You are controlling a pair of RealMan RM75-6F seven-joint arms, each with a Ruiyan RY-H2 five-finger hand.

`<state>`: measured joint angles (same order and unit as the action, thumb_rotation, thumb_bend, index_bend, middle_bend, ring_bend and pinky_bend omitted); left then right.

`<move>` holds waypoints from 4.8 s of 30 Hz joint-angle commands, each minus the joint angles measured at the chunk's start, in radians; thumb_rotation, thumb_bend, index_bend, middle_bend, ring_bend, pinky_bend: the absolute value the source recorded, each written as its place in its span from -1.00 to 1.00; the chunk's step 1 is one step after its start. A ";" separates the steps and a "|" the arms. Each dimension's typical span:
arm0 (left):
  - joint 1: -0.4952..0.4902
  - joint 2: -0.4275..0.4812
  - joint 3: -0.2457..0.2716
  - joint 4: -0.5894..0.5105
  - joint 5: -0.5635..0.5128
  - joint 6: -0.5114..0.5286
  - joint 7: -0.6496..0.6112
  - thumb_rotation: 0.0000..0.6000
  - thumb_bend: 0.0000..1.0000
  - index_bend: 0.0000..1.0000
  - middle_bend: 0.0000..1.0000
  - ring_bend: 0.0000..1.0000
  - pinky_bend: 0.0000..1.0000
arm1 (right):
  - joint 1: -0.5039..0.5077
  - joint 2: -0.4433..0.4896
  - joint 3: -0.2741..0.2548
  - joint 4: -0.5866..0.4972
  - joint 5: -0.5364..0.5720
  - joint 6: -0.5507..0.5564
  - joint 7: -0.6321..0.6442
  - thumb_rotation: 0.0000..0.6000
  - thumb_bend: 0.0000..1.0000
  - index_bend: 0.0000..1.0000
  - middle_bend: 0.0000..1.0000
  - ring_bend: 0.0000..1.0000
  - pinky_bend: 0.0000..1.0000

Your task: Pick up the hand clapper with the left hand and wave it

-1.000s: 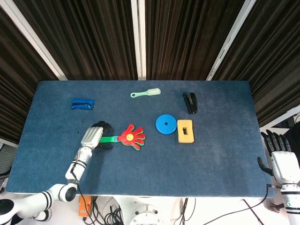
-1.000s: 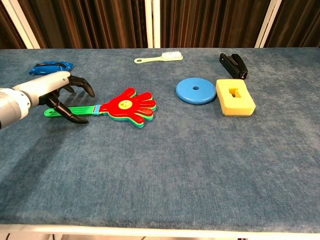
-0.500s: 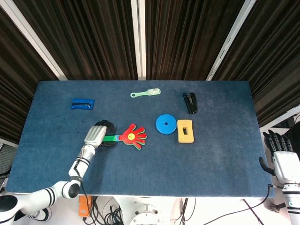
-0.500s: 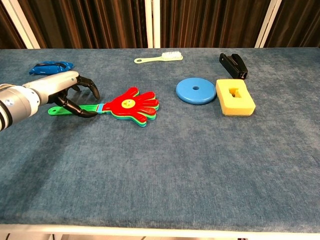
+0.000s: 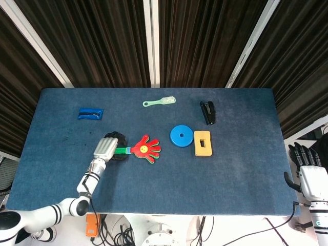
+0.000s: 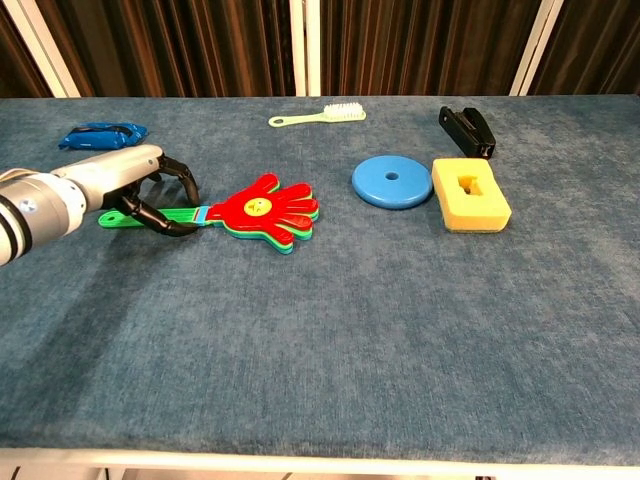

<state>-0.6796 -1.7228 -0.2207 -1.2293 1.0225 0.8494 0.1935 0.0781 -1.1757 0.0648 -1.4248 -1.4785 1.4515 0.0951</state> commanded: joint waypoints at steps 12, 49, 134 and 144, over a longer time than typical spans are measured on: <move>-0.013 -0.006 0.011 0.009 0.013 -0.005 -0.018 1.00 -0.50 -0.05 -0.52 -0.81 -0.74 | -0.004 0.000 0.001 0.006 0.004 0.002 0.010 1.00 -0.38 -1.00 -1.00 -1.00 -1.00; 0.075 -0.033 -0.106 0.006 0.164 0.351 -0.326 1.00 -0.43 0.08 0.19 0.44 0.84 | 0.000 0.002 0.003 -0.003 0.005 -0.006 0.000 1.00 -0.38 -1.00 -1.00 -1.00 -1.00; 0.253 0.301 -0.394 -0.489 -0.144 0.186 -0.925 1.00 0.14 1.00 1.00 1.00 1.00 | -0.002 0.002 0.002 -0.009 0.013 -0.012 -0.005 1.00 -0.38 -1.00 -1.00 -1.00 -1.00; 0.227 0.268 -0.263 -0.331 0.126 0.316 -0.700 1.00 0.14 1.00 1.00 1.00 1.00 | 0.000 0.000 0.001 -0.018 0.010 -0.013 -0.023 1.00 -0.38 -1.00 -1.00 -1.00 -1.00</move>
<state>-0.4619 -1.4355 -0.5196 -1.6273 1.0193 1.0878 -0.7993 0.0781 -1.1758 0.0657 -1.4432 -1.4683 1.4384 0.0721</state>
